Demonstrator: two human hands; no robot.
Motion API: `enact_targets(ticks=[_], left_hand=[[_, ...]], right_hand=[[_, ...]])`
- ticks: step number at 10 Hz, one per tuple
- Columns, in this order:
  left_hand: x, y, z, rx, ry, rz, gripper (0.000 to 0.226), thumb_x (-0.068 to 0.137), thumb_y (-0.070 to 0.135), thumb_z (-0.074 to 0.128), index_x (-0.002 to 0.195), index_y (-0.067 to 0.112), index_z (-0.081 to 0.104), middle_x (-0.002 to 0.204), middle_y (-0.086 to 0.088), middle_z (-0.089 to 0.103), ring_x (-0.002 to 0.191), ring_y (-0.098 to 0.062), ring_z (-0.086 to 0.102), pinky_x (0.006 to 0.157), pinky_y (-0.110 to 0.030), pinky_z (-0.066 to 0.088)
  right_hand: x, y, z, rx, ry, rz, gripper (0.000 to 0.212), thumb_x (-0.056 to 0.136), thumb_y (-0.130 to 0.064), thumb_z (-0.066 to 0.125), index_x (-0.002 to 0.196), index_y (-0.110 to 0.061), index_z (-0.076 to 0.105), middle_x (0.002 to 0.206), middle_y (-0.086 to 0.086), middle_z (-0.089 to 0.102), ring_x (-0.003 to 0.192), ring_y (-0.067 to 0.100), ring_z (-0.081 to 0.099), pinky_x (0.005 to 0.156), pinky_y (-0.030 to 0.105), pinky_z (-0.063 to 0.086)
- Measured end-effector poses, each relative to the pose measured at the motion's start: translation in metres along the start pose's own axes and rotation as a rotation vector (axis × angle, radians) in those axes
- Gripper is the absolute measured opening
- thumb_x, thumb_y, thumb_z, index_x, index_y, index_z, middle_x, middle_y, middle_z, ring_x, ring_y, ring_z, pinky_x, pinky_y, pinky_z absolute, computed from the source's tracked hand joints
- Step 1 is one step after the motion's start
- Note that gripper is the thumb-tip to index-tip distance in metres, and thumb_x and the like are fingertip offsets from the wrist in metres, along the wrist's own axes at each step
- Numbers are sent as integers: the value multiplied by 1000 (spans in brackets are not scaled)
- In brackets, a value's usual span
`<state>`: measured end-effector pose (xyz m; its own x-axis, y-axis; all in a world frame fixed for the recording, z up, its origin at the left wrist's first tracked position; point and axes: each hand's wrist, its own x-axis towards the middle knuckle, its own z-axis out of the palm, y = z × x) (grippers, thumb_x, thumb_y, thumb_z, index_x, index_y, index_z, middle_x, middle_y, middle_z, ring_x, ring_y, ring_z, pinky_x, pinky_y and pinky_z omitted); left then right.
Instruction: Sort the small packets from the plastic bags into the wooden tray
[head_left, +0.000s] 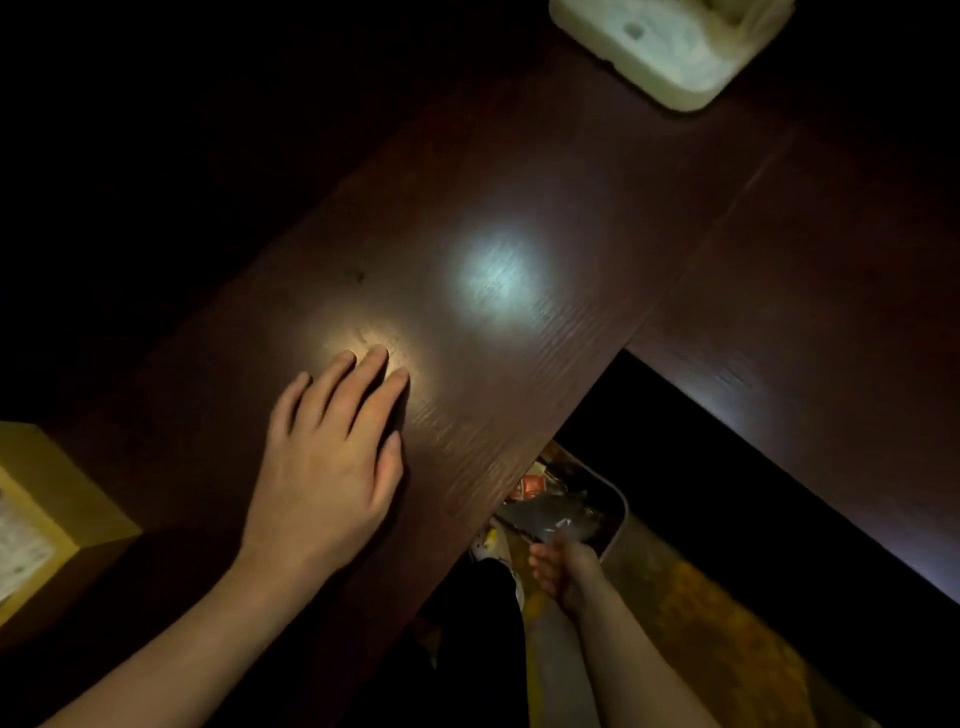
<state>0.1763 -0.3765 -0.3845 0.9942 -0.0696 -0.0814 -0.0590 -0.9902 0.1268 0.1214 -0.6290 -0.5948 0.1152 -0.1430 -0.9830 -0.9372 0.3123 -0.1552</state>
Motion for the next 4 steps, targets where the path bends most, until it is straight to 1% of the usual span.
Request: enact_targets(ticks=[1,2,3,4], left_hand=[[0,0,4,-7,34,5,52,90,31,38,139,17,44,149,-5,41,139,-25,33,114,-47,25],[0,0,4,-25,54,4,51,90,31,38,139,16,44,149,-5,41,140,-25,32,114,-48,24],[-1,2,4,-37,60,6,52,90,30,39,139,16,43,149,-5,40,140,-25,31,115,-48,24],[-1,3,-1,-18,48,0,52,90,31,38,139,16,43,150,-6,39,140,-26,31,115,-48,23]], right_hand=[[20,6,-6,8,-25,33,32,98,-36,42,92,-9,57,48,1,66,37,12,62,34,17,44],[31,10,-18,-30,-30,53,39,98,-44,39,97,-9,56,50,1,68,40,13,64,45,20,45],[31,11,-32,-41,11,12,29,98,-30,45,102,-3,56,46,6,65,34,18,59,39,21,44],[13,6,-53,-129,100,-40,21,95,-12,49,97,6,60,50,12,64,35,20,54,36,21,41]])
